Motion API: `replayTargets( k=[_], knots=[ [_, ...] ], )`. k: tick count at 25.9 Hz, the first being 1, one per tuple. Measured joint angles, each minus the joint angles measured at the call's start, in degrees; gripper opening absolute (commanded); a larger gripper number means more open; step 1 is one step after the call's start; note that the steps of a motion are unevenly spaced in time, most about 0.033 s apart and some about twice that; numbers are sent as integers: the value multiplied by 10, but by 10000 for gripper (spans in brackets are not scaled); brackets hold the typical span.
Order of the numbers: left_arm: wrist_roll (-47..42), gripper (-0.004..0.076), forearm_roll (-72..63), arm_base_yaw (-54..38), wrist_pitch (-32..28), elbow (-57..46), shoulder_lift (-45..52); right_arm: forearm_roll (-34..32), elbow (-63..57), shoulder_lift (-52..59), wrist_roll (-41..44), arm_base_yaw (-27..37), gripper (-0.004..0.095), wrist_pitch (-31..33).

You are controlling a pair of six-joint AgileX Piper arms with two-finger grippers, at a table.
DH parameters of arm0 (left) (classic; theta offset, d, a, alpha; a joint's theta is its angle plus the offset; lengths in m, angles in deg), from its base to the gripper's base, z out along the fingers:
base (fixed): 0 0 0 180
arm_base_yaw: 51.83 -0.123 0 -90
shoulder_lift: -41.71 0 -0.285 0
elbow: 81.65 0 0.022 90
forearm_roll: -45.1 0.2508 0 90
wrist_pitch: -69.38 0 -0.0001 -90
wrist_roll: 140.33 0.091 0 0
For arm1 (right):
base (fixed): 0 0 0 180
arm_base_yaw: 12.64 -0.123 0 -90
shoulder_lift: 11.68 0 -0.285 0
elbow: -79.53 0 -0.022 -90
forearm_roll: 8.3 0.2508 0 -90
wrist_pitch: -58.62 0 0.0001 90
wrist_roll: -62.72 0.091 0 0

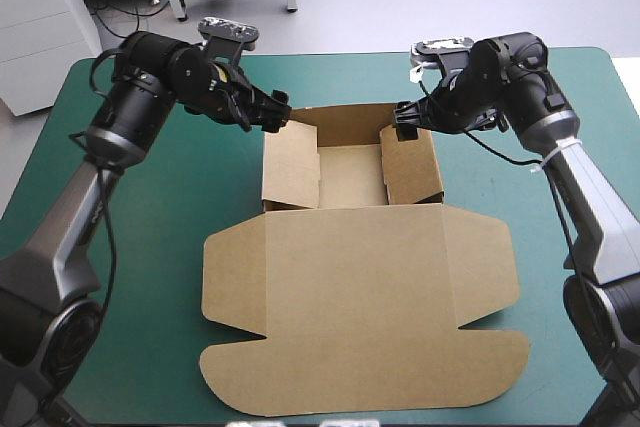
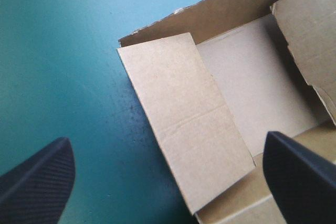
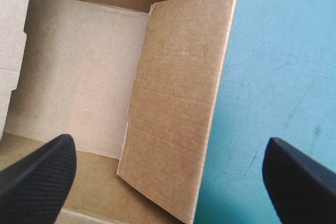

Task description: Fold the box

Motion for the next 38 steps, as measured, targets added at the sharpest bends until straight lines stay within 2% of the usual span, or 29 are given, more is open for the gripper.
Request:
replayTargets(
  k=[4,11,14,17,25,28,30,32,36,38],
  knots=[
    [33,495,11,0,2,-55,78,0,0,1,-2,0,883,1],
    [45,174,61,0,3,-195,225,-18,0,1,-4,0,883,1],
    [51,54,66,0,3,-259,284,-36,0,1,-4,0,883,1],
    [54,-34,66,0,3,-311,332,-42,0,-3,-4,0,883,1],
    [55,-32,66,0,3,-411,426,-43,0,-54,-6,0,883,1],
    [55,-32,66,0,3,-420,443,-43,0,-75,-6,0,871,0],
    [55,-32,67,0,3,-420,449,-43,0,-95,-7,0,828,-1],
    [55,-32,67,0,3,-421,451,-43,0,-110,-17,0,683,-2],
    [55,-32,69,0,3,-421,451,-43,0,-122,-24,0,268,-4],
    [55,-32,70,0,3,-421,451,-41,0,-123,-24,0,101,-7]
  ],
)
